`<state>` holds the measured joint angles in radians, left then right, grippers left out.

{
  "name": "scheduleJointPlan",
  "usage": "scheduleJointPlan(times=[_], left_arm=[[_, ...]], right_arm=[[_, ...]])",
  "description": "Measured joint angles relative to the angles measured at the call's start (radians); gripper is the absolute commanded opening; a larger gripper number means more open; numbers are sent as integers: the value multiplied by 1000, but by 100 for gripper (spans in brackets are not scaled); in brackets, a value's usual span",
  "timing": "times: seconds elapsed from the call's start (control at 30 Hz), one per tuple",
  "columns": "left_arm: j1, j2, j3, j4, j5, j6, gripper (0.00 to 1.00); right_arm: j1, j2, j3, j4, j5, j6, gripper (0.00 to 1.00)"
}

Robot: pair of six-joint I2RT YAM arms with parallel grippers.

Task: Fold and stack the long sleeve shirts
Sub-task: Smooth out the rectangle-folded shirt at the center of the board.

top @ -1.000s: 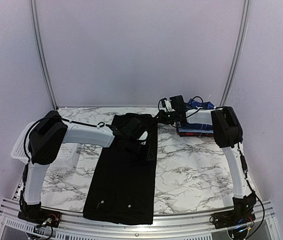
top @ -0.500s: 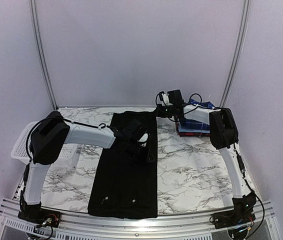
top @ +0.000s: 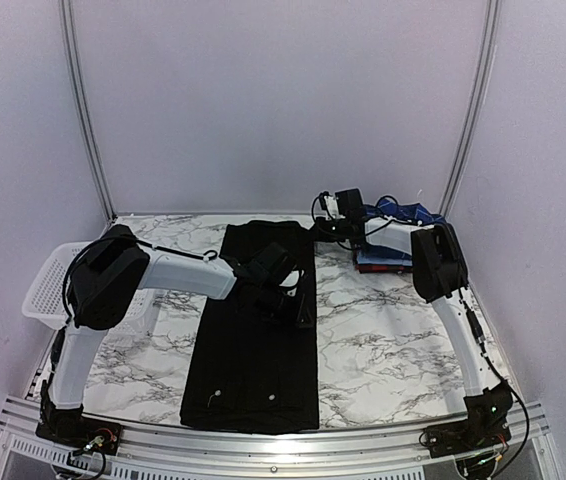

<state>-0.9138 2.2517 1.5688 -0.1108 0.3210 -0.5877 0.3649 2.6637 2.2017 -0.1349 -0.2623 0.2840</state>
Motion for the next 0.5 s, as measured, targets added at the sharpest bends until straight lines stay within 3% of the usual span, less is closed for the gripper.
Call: scheduleJointPlan(times=[0.27, 0.5], left_arm=[[0, 1, 0, 1, 2, 0, 16], [0, 1, 0, 2, 2, 0, 16]], right_arm=[[-30, 23, 74, 3, -36, 12, 38], [-32, -52, -71, 3, -50, 30, 34]])
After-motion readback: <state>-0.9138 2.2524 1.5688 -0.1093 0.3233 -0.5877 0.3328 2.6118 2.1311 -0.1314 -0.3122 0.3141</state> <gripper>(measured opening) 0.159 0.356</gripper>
